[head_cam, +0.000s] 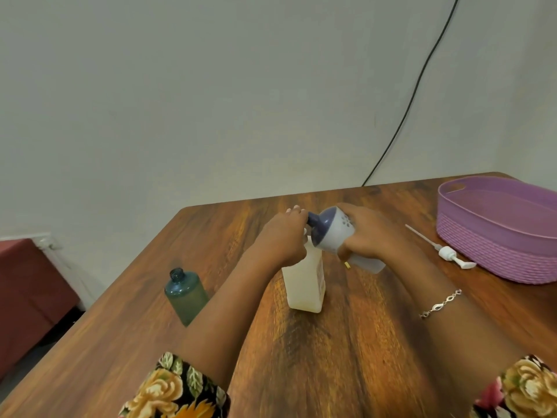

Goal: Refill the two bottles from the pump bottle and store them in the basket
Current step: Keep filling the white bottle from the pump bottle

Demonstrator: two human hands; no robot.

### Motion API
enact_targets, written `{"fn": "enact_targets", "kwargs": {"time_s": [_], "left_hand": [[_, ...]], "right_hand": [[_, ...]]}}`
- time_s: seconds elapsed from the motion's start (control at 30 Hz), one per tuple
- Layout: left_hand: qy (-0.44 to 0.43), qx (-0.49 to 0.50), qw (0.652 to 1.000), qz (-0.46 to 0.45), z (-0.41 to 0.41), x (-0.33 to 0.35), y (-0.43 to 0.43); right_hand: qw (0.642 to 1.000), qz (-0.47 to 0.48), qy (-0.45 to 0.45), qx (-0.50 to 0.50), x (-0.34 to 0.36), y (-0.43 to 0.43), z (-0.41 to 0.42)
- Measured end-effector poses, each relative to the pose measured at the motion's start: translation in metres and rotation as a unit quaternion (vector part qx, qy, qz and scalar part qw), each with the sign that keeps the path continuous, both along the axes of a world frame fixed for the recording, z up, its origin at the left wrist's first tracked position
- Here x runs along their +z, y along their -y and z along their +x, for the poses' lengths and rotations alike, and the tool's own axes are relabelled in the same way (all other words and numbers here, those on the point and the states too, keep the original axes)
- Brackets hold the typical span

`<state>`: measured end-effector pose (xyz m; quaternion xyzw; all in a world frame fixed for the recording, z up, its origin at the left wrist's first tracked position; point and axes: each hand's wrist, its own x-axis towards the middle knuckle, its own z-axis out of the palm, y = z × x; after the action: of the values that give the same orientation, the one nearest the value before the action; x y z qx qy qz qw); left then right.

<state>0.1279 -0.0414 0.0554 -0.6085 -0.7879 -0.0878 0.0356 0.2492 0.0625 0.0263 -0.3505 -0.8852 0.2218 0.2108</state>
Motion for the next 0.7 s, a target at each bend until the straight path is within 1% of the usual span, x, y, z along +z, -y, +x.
{"fn": "enact_targets", "kwargs": {"time_s": [0.13,0.2,0.27,0.4,0.6,0.7], "left_hand": [[-0.005,0.020,1.000,-0.011,-0.001,-0.015,-0.003],[0.010,0.014,1.000,-0.005,-0.001,-0.019,-0.001],[0.042,0.005,0.999,0.026,-0.004,-0.025,0.002],[0.080,0.000,0.989,0.127,-0.011,-0.038,0.009],[0.072,0.010,0.977,0.202,-0.014,-0.047,0.011],[0.065,0.005,0.974,0.215,-0.015,-0.048,0.008]], "right_hand": [[0.999,0.004,0.001,-0.031,-0.005,0.002,-0.003],[1.000,0.008,-0.002,-0.022,-0.007,0.002,-0.002],[1.000,0.002,-0.017,-0.008,-0.010,0.001,0.000],[0.999,-0.015,-0.036,0.003,-0.016,0.001,-0.003],[0.998,-0.034,-0.055,-0.005,-0.022,-0.001,-0.010],[0.997,-0.038,-0.071,0.000,-0.021,-0.002,-0.009]]}}
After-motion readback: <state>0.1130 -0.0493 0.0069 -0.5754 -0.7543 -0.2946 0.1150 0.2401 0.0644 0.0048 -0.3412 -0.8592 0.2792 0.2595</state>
